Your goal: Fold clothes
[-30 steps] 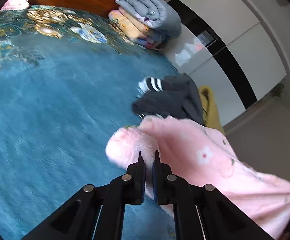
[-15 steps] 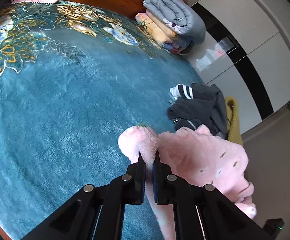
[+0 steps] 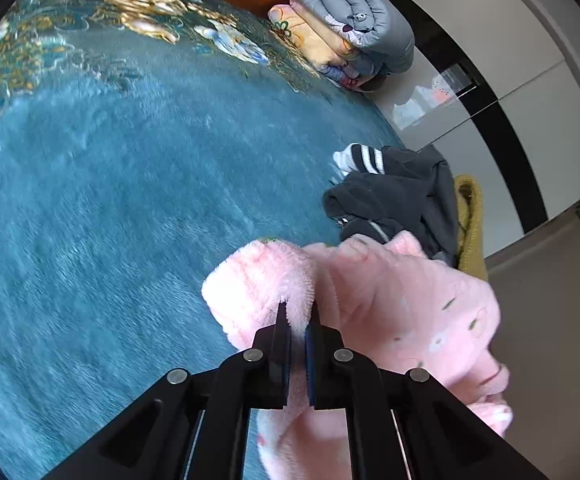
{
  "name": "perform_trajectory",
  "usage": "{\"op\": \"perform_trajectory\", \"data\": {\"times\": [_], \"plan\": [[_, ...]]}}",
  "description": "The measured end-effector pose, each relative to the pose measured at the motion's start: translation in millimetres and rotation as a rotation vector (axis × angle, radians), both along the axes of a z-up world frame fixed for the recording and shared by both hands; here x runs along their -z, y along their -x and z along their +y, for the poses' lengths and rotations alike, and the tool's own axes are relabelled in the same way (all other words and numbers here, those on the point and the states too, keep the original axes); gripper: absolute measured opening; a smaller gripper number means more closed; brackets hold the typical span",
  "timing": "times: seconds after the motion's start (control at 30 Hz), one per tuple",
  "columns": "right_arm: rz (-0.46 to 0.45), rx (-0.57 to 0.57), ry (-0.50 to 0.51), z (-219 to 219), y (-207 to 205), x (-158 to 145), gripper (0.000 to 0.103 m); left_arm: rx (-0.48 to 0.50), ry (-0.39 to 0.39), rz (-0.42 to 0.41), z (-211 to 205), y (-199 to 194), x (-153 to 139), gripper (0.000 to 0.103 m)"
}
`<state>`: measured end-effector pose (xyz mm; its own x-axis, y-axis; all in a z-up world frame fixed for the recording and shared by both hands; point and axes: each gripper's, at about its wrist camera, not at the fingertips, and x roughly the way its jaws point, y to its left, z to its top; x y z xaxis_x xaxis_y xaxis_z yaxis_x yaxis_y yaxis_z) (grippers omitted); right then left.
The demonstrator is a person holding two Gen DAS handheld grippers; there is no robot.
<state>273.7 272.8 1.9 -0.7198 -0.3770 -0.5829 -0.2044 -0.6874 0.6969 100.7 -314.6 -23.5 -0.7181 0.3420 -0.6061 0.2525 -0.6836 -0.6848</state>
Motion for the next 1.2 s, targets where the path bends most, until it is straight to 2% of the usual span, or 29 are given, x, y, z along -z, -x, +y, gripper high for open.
{"op": "perform_trajectory", "data": {"times": [0.03,0.1,0.13,0.23,0.33,0.4,0.47,0.5,0.53,0.6,0.67,0.73,0.9,1.0,1.03,1.1,1.17,1.2], "plan": [[0.004,0.001,0.035,-3,4,5,0.053,-0.002,-0.001,0.001,-1,-1,-2,0.006],[0.001,0.006,0.045,-11,15,11,0.029,-0.017,0.006,0.003,-4,-5,-5,0.006],[-0.001,0.019,0.038,-13,18,10,0.006,-0.024,0.008,0.004,-7,-7,-7,0.006],[0.034,0.073,0.068,-4,10,2,0.006,-0.045,0.021,0.008,-12,-15,-10,0.006],[0.118,0.217,0.039,36,-24,-33,0.006,-0.034,0.031,0.021,-9,-19,-14,0.006],[0.199,0.348,-0.107,66,-58,-88,0.006,-0.016,0.050,0.037,3,-18,-16,0.006],[0.276,0.412,-0.268,75,-83,-139,0.006,0.005,0.053,0.046,16,-16,-16,0.006],[0.306,0.418,-0.325,75,-91,-162,0.006,0.019,0.030,0.039,23,-14,-13,0.006],[0.331,0.419,-0.370,75,-97,-181,0.006,0.030,0.014,0.032,29,-12,-10,0.006],[0.343,0.398,-0.406,68,-94,-193,0.006,0.021,0.020,0.031,32,-14,-12,0.005],[0.296,0.362,-0.420,60,-86,-176,0.006,-0.005,0.042,0.037,30,-19,-18,0.005],[0.244,0.324,-0.426,54,-78,-156,0.007,-0.071,0.091,0.052,13,-25,-30,0.004],[0.046,0.212,-0.312,59,-72,-55,0.007,-0.213,0.177,0.092,-39,-45,-60,0.004],[0.041,0.170,-0.239,54,-74,-31,0.011,-0.240,0.184,0.085,-56,-53,-61,0.004],[0.061,0.168,-0.233,56,-80,-34,0.012,-0.240,0.173,0.074,-55,-52,-58,0.004],[0.101,0.166,-0.219,62,-94,-40,0.022,-0.241,0.156,0.051,-53,-51,-52,0.004],[0.142,0.164,-0.205,67,-107,-46,0.046,-0.242,0.148,0.030,-47,-46,-46,0.004],[0.160,0.172,-0.197,72,-116,-48,0.051,-0.243,0.143,0.021,-44,-44,-43,0.004]]}}
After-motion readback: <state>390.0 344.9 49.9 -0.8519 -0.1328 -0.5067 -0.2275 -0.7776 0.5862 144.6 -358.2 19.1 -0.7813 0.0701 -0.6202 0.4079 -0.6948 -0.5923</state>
